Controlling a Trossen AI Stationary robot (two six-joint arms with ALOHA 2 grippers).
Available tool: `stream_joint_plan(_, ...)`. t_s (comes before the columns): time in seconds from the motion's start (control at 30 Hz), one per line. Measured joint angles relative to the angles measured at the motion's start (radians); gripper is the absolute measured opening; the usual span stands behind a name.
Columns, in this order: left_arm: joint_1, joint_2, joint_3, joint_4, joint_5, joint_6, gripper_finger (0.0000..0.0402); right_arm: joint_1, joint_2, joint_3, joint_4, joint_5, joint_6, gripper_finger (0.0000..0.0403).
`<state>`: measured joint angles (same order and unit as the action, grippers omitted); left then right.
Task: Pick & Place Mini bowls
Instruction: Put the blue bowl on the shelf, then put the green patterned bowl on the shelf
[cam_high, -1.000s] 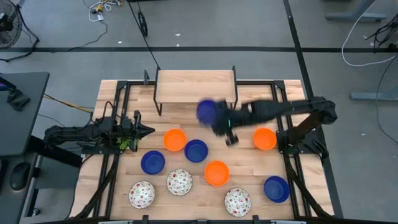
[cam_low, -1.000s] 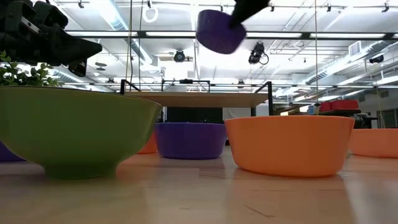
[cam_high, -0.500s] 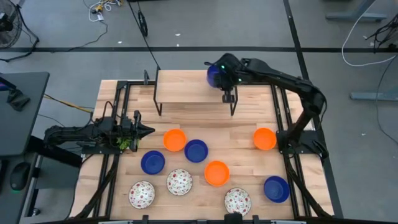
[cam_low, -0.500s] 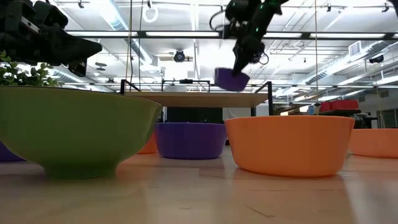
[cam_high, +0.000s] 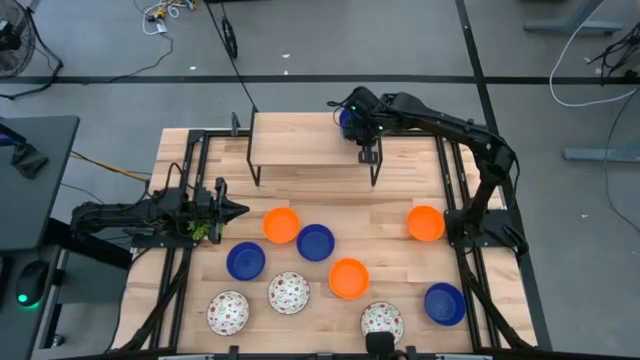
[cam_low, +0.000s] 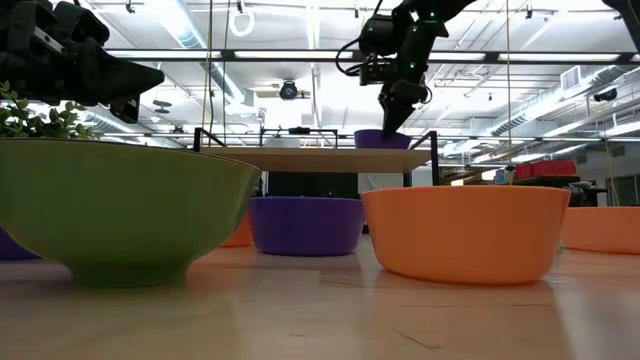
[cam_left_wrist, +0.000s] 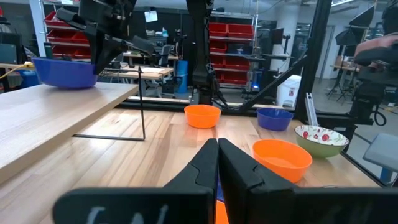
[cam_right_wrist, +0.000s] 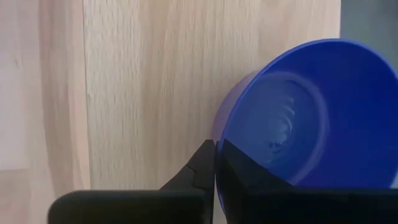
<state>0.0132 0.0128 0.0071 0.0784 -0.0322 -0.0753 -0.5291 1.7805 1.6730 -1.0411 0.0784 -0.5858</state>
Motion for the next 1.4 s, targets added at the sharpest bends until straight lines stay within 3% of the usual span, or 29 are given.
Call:
stream_joint_plan(0.27, 0.0, 0.0, 0.0, 0.0, 0.0, 0.0, 0.0016, -0.012, 0.0, 0.0, 0.005, 0.019, 0.005, 0.0027)
stream_joint_plan(0.7, 0.0, 0.0, 0.0, 0.0, 0.0, 0.0, 0.0016, 0.012, -0.061, 0.001, 0.018, 0.092, 0.08, 0.0182)
stream_joint_plan(0.87, 0.0, 0.0, 0.0, 0.0, 0.0, 0.0, 0.0016, 0.079, -0.149, 0.002, 0.012, 0.078, 0.214, 0.0199)
stream_joint_plan(0.97, 0.0, 0.0, 0.0, 0.0, 0.0, 0.0, 0.0016, 0.158, -0.211, -0.014, 0.019, 0.002, 0.286, 0.0196)
stream_joint_plan(1.1, 0.0, 0.0, 0.0, 0.0, 0.0, 0.0, 0.0016, 0.314, -0.305, -0.149, 0.153, -0.119, 0.352, 0.0186)
stream_joint_plan(1.4, 0.0, 0.0, 0.0, 0.0, -0.001, 0.011, 0.0016, 0.667, -0.455, -0.702, 0.819, -0.125, 0.421, 0.0158)
